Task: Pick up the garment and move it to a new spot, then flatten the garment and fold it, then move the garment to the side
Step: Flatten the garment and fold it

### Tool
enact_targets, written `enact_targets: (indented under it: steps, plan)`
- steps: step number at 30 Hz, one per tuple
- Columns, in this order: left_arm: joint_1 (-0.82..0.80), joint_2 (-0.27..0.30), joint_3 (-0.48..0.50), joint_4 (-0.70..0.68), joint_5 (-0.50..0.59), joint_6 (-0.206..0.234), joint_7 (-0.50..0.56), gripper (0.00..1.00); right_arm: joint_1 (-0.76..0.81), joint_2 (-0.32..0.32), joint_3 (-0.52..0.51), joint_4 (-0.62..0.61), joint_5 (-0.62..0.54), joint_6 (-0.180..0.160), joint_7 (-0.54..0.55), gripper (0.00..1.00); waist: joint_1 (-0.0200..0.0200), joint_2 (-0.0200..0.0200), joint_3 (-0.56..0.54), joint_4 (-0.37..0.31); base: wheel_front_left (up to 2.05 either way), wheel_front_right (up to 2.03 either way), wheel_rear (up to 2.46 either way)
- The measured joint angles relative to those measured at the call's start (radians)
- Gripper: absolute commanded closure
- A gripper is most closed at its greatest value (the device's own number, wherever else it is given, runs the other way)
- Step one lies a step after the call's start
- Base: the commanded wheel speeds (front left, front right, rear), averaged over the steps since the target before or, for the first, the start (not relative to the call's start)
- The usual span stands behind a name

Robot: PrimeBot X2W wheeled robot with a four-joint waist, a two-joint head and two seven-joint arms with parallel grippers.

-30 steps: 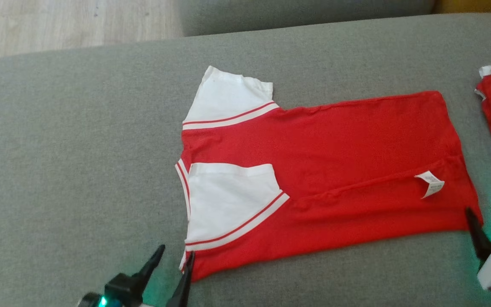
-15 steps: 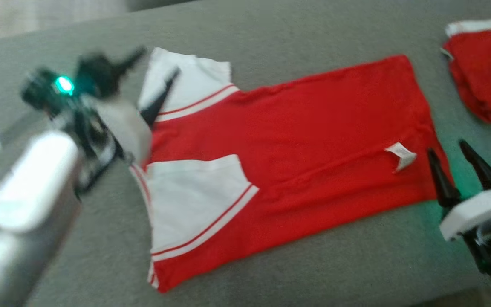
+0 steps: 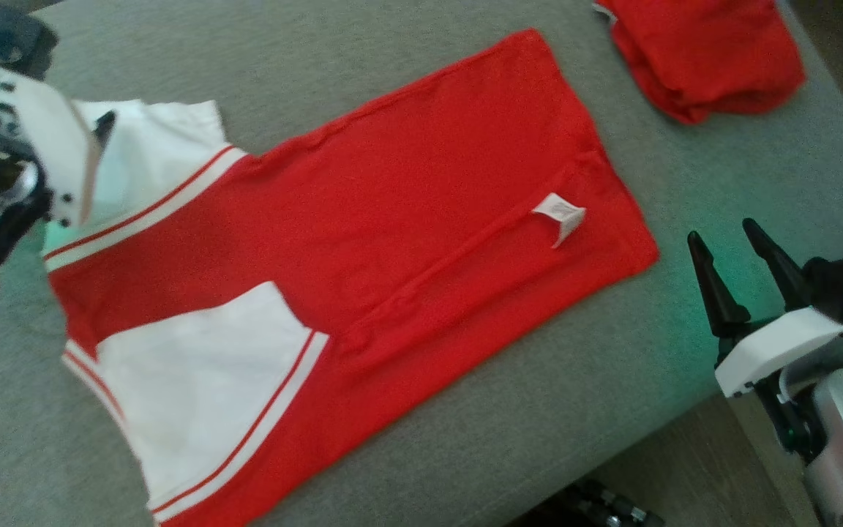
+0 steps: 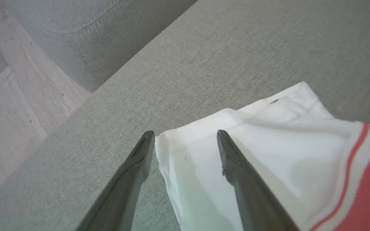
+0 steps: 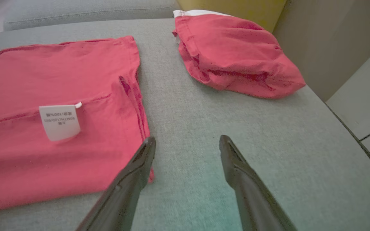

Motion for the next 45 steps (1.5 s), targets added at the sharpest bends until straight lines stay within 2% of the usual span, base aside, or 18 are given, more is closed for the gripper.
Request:
enact_targets:
  steps: [5,10,11,12,13,14,15,21,27,31,33,39,45]
  plan:
    - [0.001,0.043,-0.005,0.067,-0.008,0.000,-0.012,0.00,0.000,0.016,0.006,0.013,0.002,0.000,-0.002,0.00,-0.0001,0.0000,0.011,-0.055,0.00,0.00,0.00]
    - [0.000,0.050,-0.002,0.101,-0.021,0.000,-0.029,0.00,0.000,0.021,0.007,0.030,0.006,0.000,-0.009,0.00,-0.0002,0.0000,0.015,-0.076,0.00,0.00,0.00]
    - [0.000,0.050,-0.001,0.105,-0.032,0.000,-0.027,0.43,0.000,0.021,0.007,0.032,0.008,0.000,-0.009,0.00,-0.0002,0.0000,0.015,-0.077,0.00,0.00,0.00]
    - [0.000,0.050,-0.002,0.108,-0.042,0.000,-0.017,0.65,0.000,0.021,0.006,0.035,0.008,0.000,-0.009,0.00,-0.0002,0.0000,0.014,-0.078,0.00,0.00,0.00]
    - [0.000,0.049,-0.004,0.108,-0.049,0.000,-0.006,0.65,0.000,0.020,0.004,0.036,0.008,0.000,-0.009,0.00,-0.0002,0.0000,0.014,-0.077,0.00,0.00,0.00]
    - [0.000,0.048,-0.005,0.107,-0.054,0.000,0.003,0.77,0.000,0.020,0.001,0.037,0.008,0.000,-0.009,0.00,-0.0003,0.0000,0.013,-0.077,0.00,0.00,0.00]
    - [0.000,0.045,-0.006,0.108,-0.060,0.000,0.012,1.00,0.000,0.020,-0.002,0.038,0.008,0.000,-0.009,0.00,-0.0002,0.0000,0.012,-0.075,0.00,0.00,0.00]
    - [0.000,0.041,-0.006,0.106,-0.064,0.001,0.013,1.00,0.000,0.016,-0.019,0.032,0.008,0.000,-0.009,0.00,-0.0002,0.0000,0.011,-0.058,0.00,0.00,0.00]
    - [-0.006,0.024,-0.022,0.088,-0.052,0.002,-0.069,1.00,-0.033,0.006,-0.020,-0.004,0.009,0.000,0.004,0.00,-0.0002,0.0000,0.014,-0.013,0.00,0.00,0.00]
    - [-0.040,0.002,-0.049,0.047,-0.036,0.001,-0.125,1.00,-0.118,-0.029,0.019,-0.021,0.034,0.000,0.048,0.00,-0.0002,0.0000,0.018,0.031,0.00,0.00,0.00]
    - [-0.077,-0.010,-0.082,0.000,-0.025,0.000,-0.170,1.00,-0.214,-0.072,0.086,-0.011,0.066,0.000,0.118,0.00,-0.0001,0.0000,0.024,0.070,0.00,0.00,0.00]
    - [-0.135,-0.022,-0.174,-0.088,0.025,0.000,-0.249,1.00,-0.433,-0.109,0.215,0.090,0.163,0.000,0.268,0.00,-0.0001,0.0000,0.043,0.154,0.00,0.00,0.00]
    - [-0.176,-0.026,-0.219,-0.123,0.025,0.000,-0.281,1.00,-0.566,-0.112,0.276,0.233,0.232,0.000,0.351,0.00,0.0000,0.0000,0.067,0.216,0.00,0.00,0.00]
